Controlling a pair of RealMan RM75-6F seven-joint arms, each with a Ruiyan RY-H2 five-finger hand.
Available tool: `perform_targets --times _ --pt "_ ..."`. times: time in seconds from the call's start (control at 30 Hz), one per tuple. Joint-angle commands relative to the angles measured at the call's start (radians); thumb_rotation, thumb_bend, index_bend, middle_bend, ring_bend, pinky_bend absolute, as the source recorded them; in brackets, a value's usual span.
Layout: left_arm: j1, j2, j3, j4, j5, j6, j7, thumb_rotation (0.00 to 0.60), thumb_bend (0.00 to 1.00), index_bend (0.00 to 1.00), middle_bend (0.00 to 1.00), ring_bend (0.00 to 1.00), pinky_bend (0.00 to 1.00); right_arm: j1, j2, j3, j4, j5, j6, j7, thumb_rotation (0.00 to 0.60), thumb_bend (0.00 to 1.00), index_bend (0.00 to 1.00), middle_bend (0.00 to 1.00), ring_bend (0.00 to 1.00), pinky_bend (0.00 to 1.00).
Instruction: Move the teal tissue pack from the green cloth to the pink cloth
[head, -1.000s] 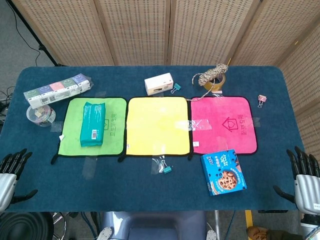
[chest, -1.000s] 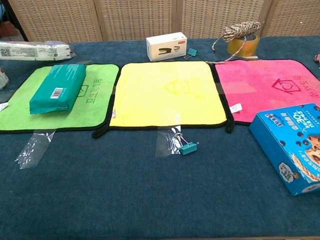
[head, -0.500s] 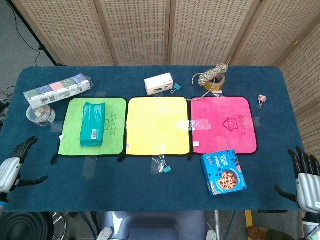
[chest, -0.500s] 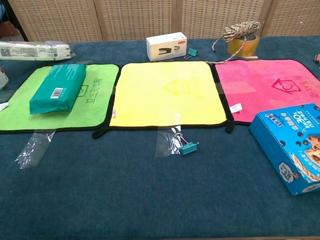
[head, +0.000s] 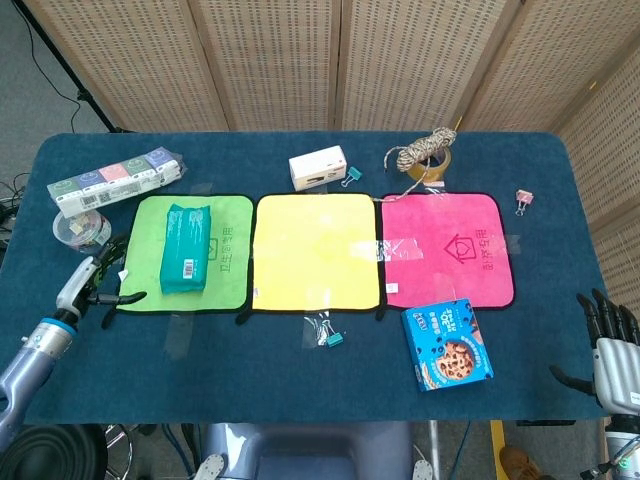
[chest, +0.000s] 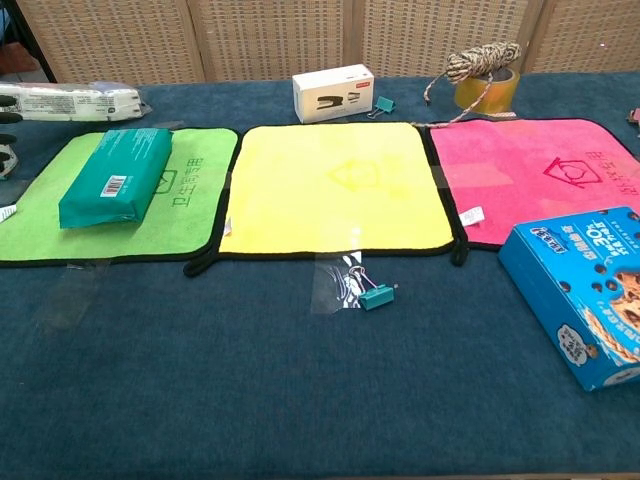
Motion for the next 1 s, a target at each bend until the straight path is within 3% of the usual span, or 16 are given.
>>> perform_targets --times 0.03,0.5,1.0 --pt "-0.068 -0.057 -0.019 0.070 -0.026 -0.078 -0.052 0.600 0.00 0.00 0.00 0.00 0.00 0.007 -0.001 0.007 0.011 0.025 -0.020 0.008 0.600 0.00 0.00 0.00 0.00 0.00" --pt "-0.134 -0.167 -0.034 0.176 -0.071 -0.171 -0.114 0.600 0.00 0.00 0.00 0.00 0.00 0.024 0.007 0.022 0.038 0.089 -0.073 0.050 0.600 0.00 0.00 0.00 0.00 0.00" --pt "-0.209 -0.244 -0.076 0.104 -0.107 -0.225 -0.091 0.600 0.00 0.00 0.00 0.00 0.00 0.027 0.020 0.020 0.040 0.100 -0.089 0.078 0.600 0.00 0.00 0.00 0.00 0.00"
